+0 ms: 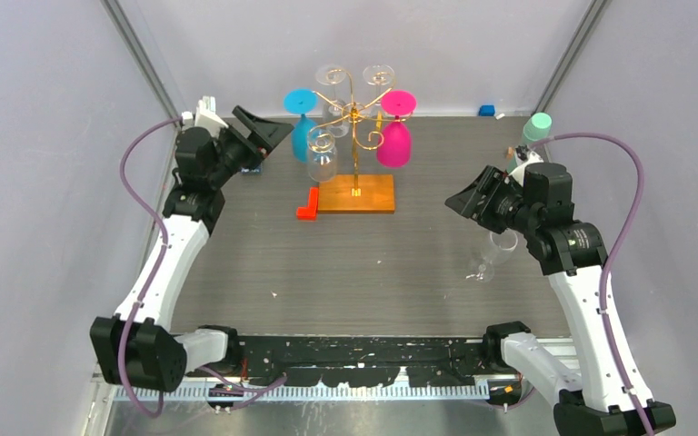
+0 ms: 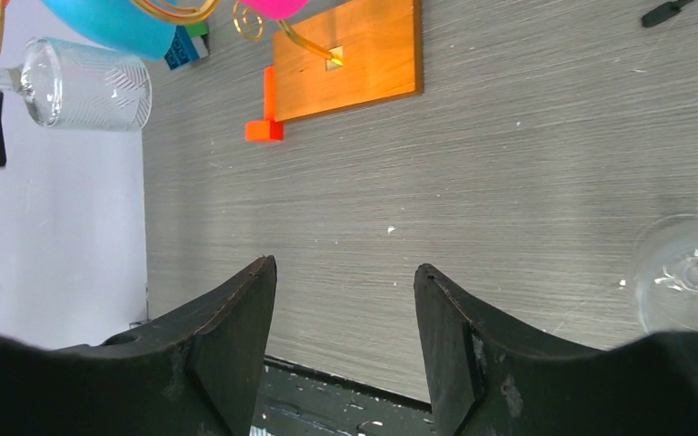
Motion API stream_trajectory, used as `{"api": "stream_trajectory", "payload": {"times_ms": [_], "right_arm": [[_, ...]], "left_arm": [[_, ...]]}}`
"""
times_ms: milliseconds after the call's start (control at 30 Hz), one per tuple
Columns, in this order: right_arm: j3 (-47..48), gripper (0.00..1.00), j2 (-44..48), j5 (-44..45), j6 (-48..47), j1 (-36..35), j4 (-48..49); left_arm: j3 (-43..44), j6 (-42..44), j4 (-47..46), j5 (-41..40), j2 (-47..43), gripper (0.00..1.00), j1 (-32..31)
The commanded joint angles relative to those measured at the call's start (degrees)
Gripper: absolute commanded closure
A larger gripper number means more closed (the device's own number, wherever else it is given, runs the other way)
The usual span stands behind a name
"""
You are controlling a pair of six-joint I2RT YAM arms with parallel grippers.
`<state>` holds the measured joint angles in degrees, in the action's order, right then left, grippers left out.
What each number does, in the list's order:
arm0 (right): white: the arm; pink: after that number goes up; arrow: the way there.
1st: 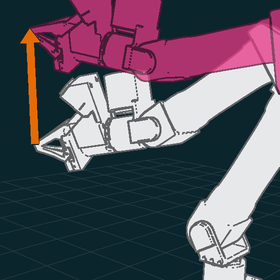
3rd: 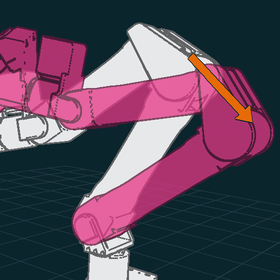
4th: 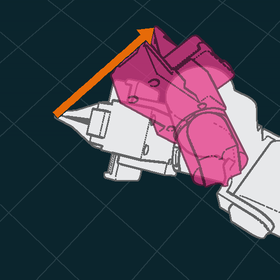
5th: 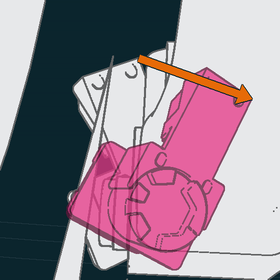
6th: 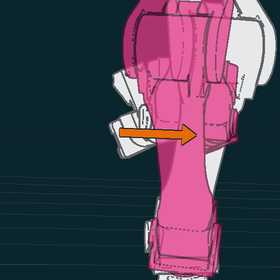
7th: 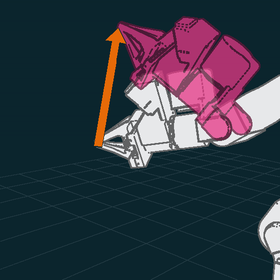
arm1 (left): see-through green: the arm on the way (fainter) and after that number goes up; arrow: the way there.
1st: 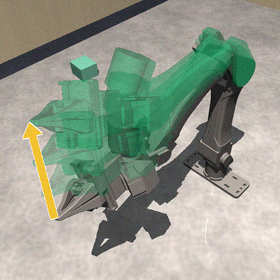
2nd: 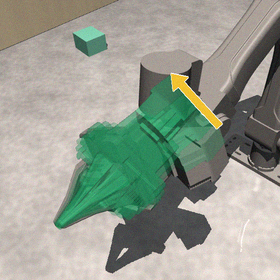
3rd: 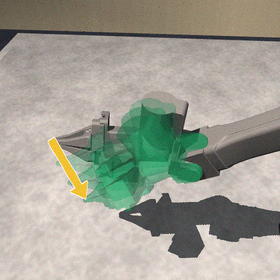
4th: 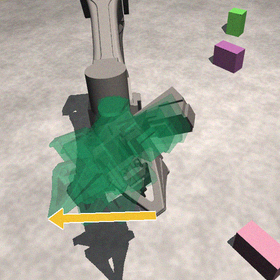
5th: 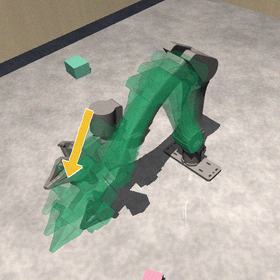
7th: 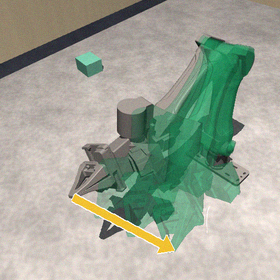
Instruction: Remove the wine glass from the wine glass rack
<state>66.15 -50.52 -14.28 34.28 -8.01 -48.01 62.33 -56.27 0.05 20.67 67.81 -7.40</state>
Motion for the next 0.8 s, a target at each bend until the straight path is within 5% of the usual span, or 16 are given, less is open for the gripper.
{"api": "stream_trajectory", "payload": {"times_ms": [0,200,567,767], "right_arm": [[-0.9,0.38,1.42,-4.26,2.25,0.08,4.89],[-1.98,0.37,3.29,-4.45,3.03,0.1,5.38],[-2.17,0.37,4.83,-4.06,3.25,0.1,5.29],[-2.46,0.38,5.16,-3.91,3.25,0.1,5.24]], "left_arm": [[5.39,-1.52,-8.99,1.42,5.62,0.19,0.38],[13.97,-1.64,-8.87,0.94,15.14,0.25,0.72],[19.8,-2.02,-6.42,1.7,21.02,0.68,0.79],[21.09,-0.73,-3.28,1.69,20.33,0.81,1.08]]}}
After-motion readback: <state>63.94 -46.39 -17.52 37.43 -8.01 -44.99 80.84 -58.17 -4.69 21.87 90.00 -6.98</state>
